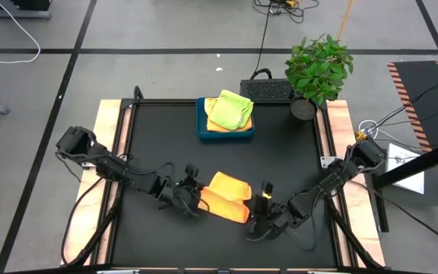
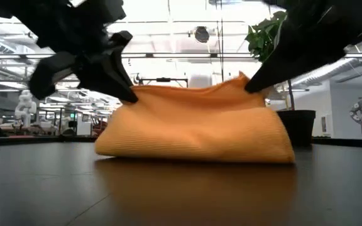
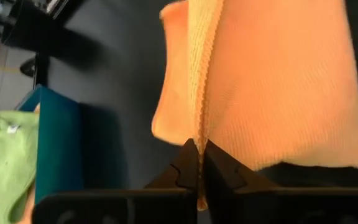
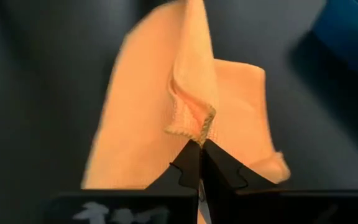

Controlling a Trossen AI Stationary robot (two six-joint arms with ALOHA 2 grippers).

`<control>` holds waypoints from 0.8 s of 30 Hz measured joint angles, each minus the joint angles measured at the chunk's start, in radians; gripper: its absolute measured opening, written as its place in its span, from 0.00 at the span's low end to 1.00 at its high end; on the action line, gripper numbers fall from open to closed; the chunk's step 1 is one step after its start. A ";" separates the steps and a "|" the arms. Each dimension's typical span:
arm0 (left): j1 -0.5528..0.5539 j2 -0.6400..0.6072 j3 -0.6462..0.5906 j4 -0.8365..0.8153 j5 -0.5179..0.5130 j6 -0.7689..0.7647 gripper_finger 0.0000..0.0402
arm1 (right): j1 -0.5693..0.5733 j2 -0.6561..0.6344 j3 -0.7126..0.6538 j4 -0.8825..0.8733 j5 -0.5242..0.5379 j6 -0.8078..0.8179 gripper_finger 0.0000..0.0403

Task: Fold microfiber towels
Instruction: Fold the orange microfiber cloth

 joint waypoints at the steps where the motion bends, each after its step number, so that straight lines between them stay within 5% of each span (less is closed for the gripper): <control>1: 0.014 0.000 0.000 -0.004 0.010 0.000 0.04 | -0.007 0.000 0.000 -0.018 0.000 0.012 0.00; 11: -0.034 -0.058 0.001 -0.084 0.029 -0.002 0.02 | 0.016 -0.005 0.000 0.121 -0.002 -0.119 0.00; 24: -0.222 -0.350 0.076 -0.077 -0.181 0.122 0.01 | 0.074 -0.226 0.000 0.348 0.059 -0.444 0.00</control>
